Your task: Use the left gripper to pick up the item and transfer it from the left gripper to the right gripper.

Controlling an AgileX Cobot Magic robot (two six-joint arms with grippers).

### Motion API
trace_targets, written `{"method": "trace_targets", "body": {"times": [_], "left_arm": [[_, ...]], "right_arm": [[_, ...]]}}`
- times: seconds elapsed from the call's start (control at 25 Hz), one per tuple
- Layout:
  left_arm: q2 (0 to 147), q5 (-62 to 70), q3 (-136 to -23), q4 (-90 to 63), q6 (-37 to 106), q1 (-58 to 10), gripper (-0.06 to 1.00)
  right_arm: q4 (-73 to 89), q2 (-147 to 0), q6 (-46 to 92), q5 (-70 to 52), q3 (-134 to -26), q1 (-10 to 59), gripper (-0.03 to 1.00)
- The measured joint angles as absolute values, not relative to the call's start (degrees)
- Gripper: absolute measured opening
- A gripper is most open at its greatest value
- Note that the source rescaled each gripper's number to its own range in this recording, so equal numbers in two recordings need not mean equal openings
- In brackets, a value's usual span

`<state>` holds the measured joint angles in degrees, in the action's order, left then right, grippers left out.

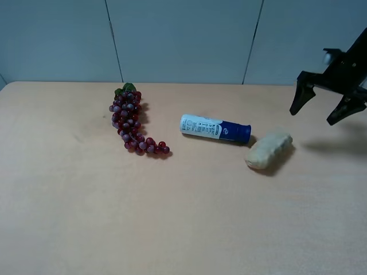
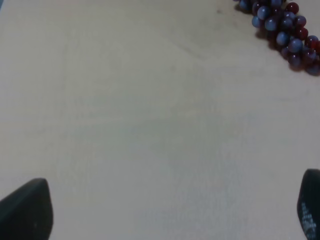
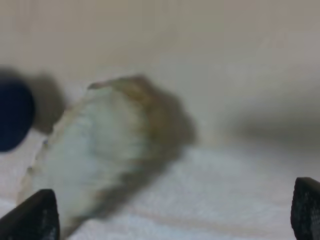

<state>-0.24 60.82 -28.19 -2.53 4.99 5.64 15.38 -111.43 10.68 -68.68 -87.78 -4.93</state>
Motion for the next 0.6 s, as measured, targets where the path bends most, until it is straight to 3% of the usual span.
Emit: {"method": "trace_targets", "body": {"times": [0.4, 0.6], "left_arm": [[-0.2, 60.8, -28.2, -2.5, 5.0, 5.6, 0.96], [-0.2, 60.8, -28.2, -2.5, 5.0, 5.6, 0.96]], "right_arm": [[14.8, -94.6, 9.1, -69.3, -90.0, -4.8, 1.0], [14.1, -85.2, 7.2, -69.4, -88.9, -0.4, 1.0]]}}
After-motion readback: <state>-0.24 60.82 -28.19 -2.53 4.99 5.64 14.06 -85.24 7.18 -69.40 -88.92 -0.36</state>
